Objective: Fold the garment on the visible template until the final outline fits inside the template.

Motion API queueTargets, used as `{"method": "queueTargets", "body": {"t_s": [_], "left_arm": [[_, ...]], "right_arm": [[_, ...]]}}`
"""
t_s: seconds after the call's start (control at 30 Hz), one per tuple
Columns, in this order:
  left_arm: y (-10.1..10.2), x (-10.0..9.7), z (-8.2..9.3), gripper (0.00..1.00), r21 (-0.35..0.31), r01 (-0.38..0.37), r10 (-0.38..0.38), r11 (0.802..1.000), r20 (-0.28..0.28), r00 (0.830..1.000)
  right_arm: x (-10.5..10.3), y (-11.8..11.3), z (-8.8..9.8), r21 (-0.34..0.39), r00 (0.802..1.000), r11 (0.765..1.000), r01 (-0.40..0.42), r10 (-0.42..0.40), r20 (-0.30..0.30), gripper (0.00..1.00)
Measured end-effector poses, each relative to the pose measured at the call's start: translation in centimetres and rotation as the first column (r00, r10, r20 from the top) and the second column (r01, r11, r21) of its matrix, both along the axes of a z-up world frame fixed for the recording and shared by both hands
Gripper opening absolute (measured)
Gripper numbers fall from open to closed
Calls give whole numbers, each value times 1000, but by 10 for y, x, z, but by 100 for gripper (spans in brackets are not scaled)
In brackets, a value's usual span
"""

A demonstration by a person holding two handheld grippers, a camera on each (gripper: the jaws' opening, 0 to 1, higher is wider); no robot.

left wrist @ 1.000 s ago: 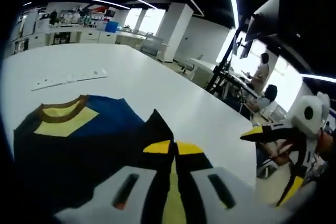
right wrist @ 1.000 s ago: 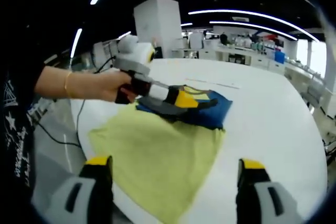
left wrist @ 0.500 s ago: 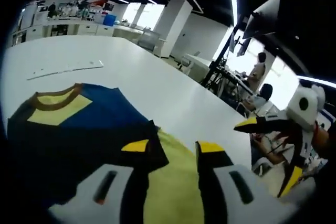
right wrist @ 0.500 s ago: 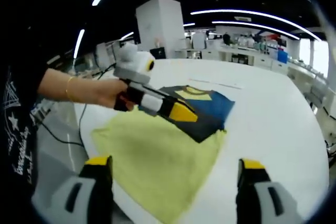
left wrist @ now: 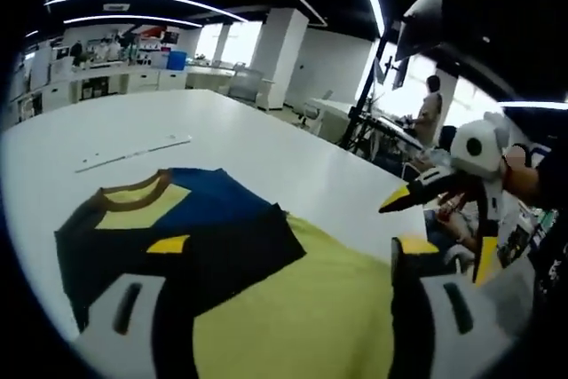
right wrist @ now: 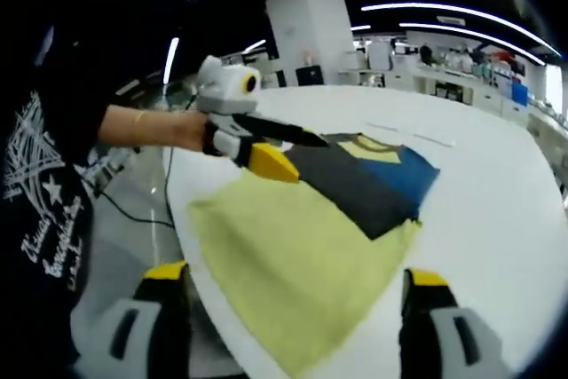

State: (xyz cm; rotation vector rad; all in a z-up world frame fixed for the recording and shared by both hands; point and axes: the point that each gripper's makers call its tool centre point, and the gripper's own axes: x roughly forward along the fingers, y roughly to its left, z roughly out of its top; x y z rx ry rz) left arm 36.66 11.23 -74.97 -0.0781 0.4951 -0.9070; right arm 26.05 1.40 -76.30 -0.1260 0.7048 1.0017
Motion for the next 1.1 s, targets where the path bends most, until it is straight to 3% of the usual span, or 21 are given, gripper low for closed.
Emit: {"method": "queueTargets", "body": {"t_s": [0.33,0.53,0.77,1.0,1.1], "left_arm": [[48,-35,5,99,50,-3,1,999,36,999],[74,-58,-3,99,123,4,-8,992,38,999],[99,-86,-13,99,165,-2,-1,986,18,1000],[114,-115,-28,90,178,-23,26,984,-11,1000],[119,-128,-38,86,223,-12,19,975,-29,999]], "right_arm": [[-10,5,-13,-43,994,993,-111,110,-4,100],[-20,6,-19,-55,988,987,-153,153,-5,100],[-28,3,-29,-83,985,981,-174,174,-6,100],[-33,-2,-39,-116,982,976,-185,187,3,90],[-34,-2,-42,-125,981,974,-190,192,4,86]]}}
